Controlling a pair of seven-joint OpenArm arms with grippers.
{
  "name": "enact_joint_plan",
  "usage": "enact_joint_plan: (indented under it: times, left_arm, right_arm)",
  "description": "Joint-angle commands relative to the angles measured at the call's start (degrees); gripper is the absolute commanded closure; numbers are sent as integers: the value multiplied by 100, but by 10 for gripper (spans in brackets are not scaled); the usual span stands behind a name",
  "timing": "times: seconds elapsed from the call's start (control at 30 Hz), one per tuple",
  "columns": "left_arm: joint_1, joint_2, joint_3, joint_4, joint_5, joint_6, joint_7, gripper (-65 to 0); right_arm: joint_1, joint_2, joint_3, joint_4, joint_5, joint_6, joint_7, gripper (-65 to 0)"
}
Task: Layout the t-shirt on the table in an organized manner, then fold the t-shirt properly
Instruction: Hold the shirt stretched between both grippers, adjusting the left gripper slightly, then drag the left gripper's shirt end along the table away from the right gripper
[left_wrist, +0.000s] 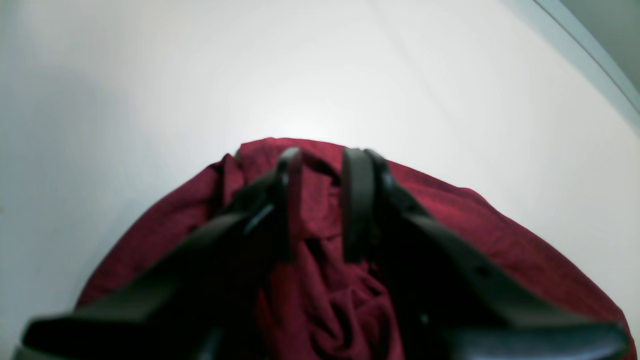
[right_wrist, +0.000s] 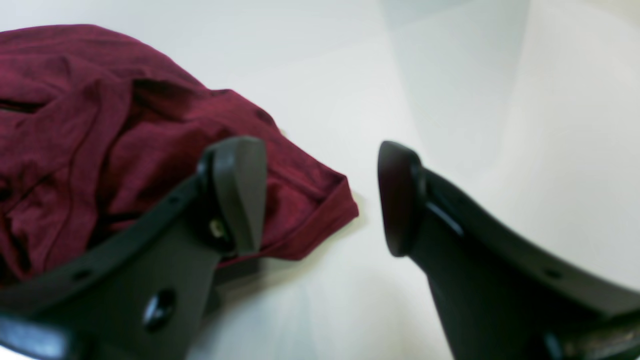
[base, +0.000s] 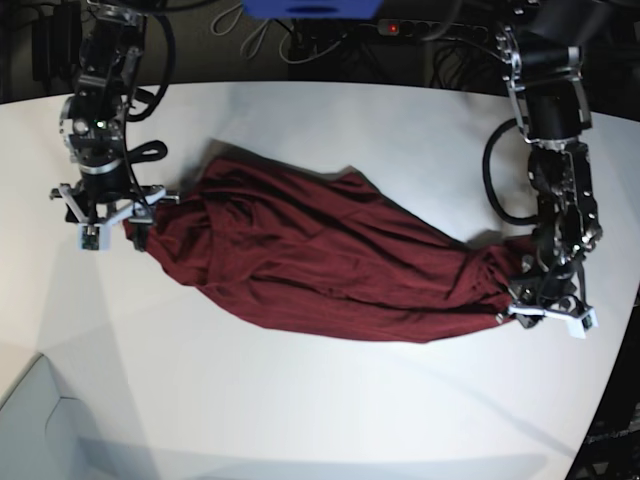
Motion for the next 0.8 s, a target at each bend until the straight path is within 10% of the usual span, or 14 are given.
enact_joint_plan:
  times: [0.0,0.77]
  left_arm:
    - [-175,-72,-7,86,-10,-40,-138,-140]
    - [45,200,-481,-459,-45,-31,-129,-144]
  right_arm:
    - [46,32,6,124,32,-11,138,-359]
    - [46,32,6,98,32,-11,138,-359]
